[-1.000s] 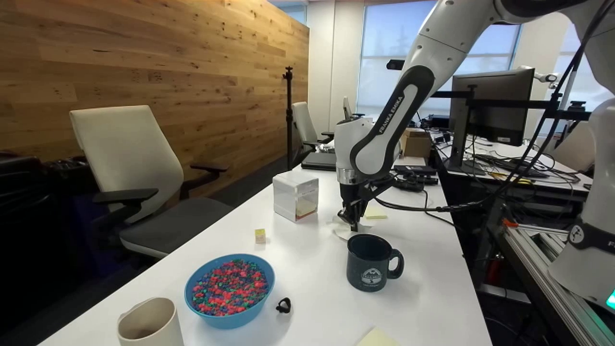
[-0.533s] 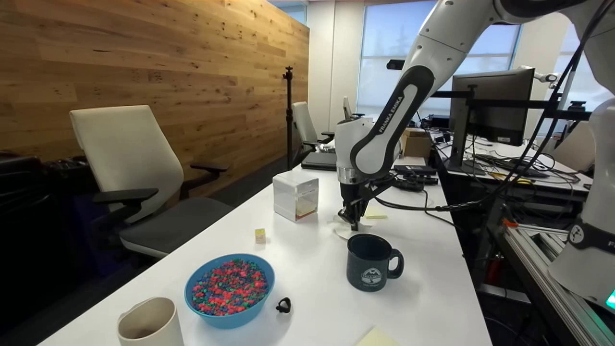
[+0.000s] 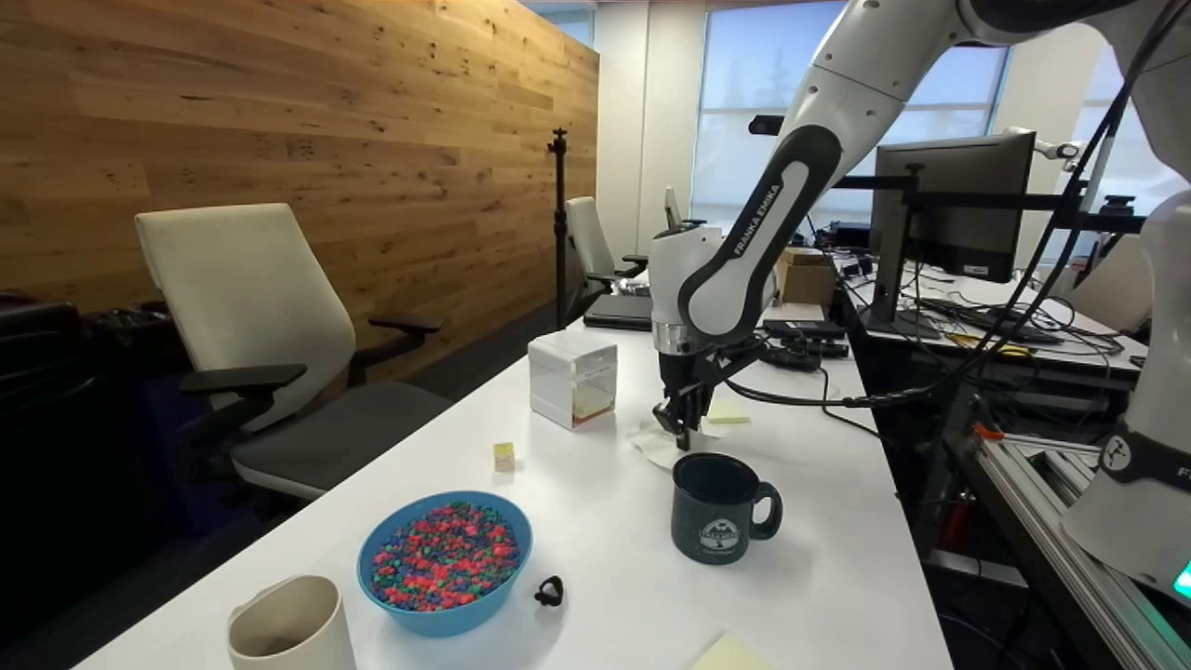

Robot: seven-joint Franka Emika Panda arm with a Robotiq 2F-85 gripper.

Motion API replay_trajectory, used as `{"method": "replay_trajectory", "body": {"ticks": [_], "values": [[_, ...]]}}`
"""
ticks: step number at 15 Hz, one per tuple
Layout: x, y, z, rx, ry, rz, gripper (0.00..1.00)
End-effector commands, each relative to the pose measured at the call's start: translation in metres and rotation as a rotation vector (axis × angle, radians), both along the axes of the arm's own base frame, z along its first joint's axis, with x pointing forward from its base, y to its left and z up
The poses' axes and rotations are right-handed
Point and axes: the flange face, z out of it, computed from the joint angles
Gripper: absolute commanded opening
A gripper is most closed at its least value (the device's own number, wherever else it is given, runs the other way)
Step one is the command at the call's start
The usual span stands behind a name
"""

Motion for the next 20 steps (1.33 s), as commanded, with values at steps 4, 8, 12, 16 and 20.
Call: {"method": "replay_trajectory", "body": {"ticks": [4,8,12,16,20], "values": [[-0.004,0.004,0.027,0.021,-0.021,-0.003,0.77],[-0.002,0.008,0.038,0.019,-0.025,0.002,0.99],[-0.001,0.014,0.044,0.022,-0.028,0.010,1.00],[-0.001,0.017,0.050,0.020,-0.034,0.015,1.00],[-0.002,0.019,0.061,0.029,-0.042,0.021,1.00]]}}
